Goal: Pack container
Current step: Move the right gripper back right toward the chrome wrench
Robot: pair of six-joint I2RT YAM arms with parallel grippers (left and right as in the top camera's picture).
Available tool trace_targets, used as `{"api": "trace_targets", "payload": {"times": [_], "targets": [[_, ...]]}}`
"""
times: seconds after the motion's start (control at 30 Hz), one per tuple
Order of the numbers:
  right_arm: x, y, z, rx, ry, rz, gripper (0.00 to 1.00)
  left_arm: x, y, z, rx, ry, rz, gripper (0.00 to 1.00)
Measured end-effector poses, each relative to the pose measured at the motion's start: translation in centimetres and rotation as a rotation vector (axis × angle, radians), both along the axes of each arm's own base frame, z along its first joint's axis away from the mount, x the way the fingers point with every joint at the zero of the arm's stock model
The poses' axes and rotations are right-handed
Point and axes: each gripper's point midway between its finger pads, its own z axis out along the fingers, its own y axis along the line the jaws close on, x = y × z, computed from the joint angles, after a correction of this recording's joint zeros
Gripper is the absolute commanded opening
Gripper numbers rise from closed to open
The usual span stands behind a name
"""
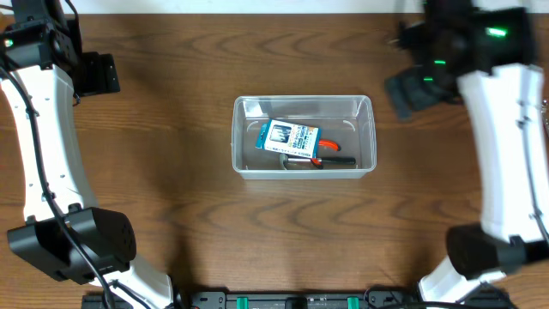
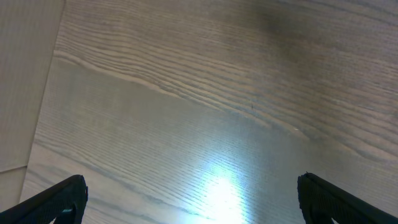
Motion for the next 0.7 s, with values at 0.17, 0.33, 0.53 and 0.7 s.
{"api": "trace_targets", "payload": {"times": [0.17, 0.33, 0.53, 0.7], "targets": [[-2.1, -3.5, 3.0, 0.054, -0.094, -0.128, 0.99, 0.0, 0.0, 0.0, 0.0, 0.0, 0.0, 0.98], [-6.3, -8.4, 3.2, 0.027, -0.094, -0.29, 0.99, 0.0, 0.0, 0.0, 0.0, 0.0, 0.0, 0.98], [-9.5, -12.7, 1.4, 0.034, -0.037, -0.475, 0.99, 0.0, 0.0, 0.0, 0.0, 0.0, 0.0, 0.98], [-9.1, -13.1, 0.7, 0.062, -0.034, -0.49, 0.99, 0.0, 0.0, 0.0, 0.0, 0.0, 0.0, 0.98]]}}
